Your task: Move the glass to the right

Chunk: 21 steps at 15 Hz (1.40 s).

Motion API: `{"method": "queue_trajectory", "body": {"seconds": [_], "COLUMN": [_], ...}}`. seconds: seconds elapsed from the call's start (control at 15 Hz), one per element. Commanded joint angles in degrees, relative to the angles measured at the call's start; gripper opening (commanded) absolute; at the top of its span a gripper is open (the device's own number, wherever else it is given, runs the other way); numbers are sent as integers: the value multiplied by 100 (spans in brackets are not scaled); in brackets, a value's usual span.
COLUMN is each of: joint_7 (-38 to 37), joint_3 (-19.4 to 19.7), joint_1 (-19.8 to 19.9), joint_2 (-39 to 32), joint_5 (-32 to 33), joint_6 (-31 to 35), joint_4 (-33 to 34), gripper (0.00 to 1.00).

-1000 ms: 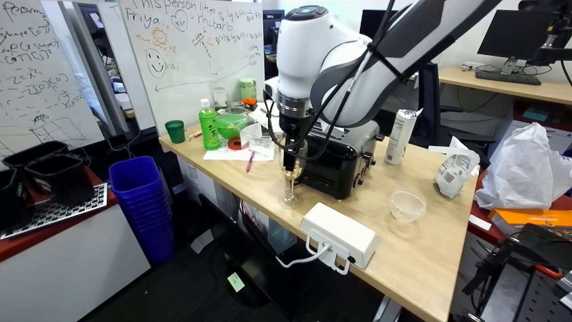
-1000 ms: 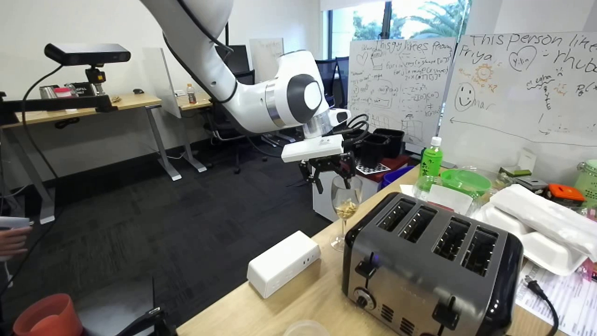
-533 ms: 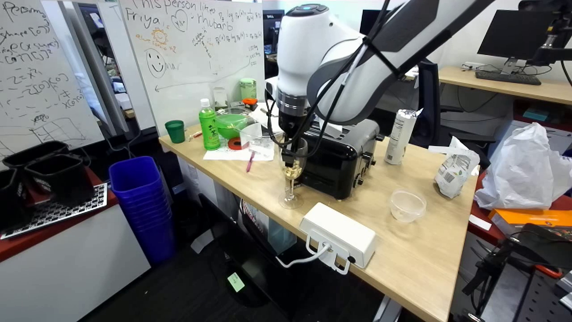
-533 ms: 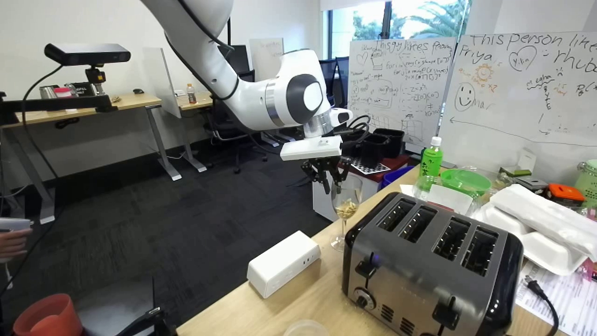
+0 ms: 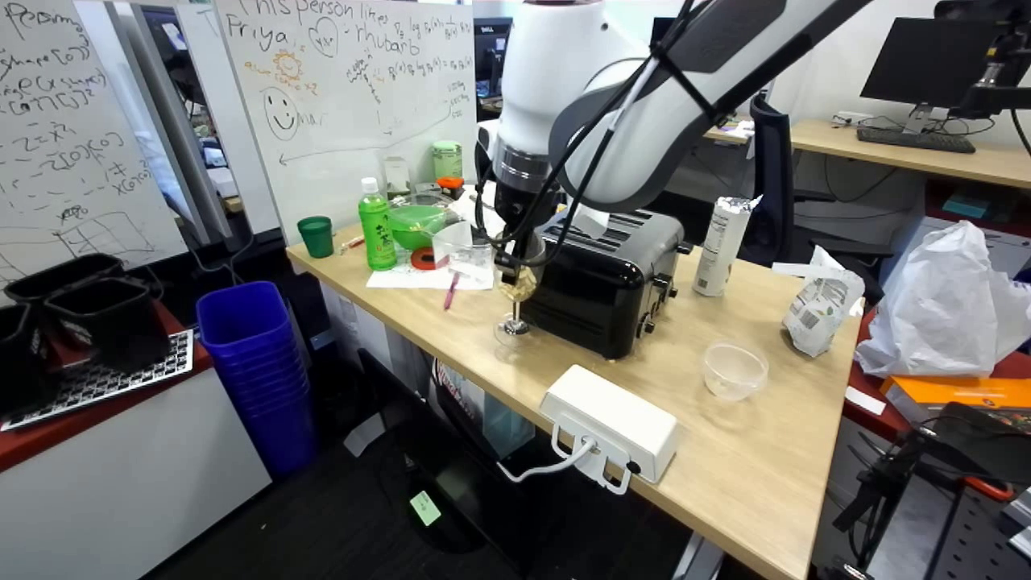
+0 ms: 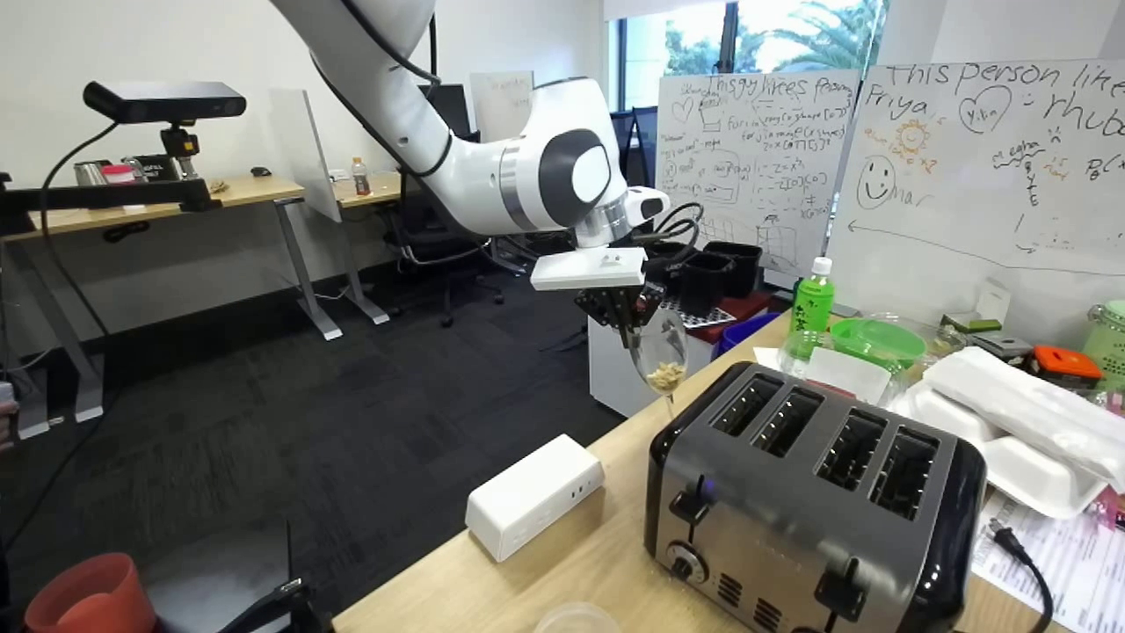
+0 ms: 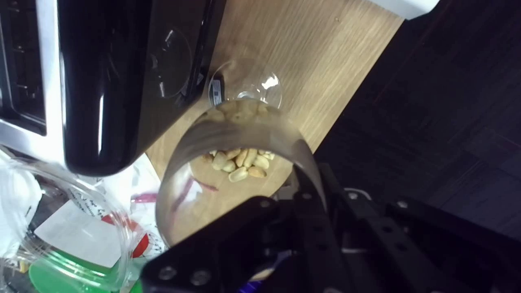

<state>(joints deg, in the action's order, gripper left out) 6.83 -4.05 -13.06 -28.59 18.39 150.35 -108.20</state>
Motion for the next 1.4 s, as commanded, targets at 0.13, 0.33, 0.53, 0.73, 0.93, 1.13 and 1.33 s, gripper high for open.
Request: {"method": "queue_trajectory", "body": {"seconds": [0.13,0.33,0.53,0.73,0.93,1.13,1.33], "joint_7": [62,11,18,-195,-394,-776,-1335], "joint_3": [-163,-216,-315,-201,-68,146,387], "joint_1": [160,234,374,457,626,788,932], "joint_2": [459,803,1259,1834,2373,2887,3397], "joint_5": [-297,-529,-946,-1126,-1231,-1076,-951], "joint_6": [494,789,1152,1313,1482,1539,1518], "joint_4": [-328,-536,-844,-1280,-1781,-2254,-2804], "gripper": [2,2,2,2,2,2,2]}}
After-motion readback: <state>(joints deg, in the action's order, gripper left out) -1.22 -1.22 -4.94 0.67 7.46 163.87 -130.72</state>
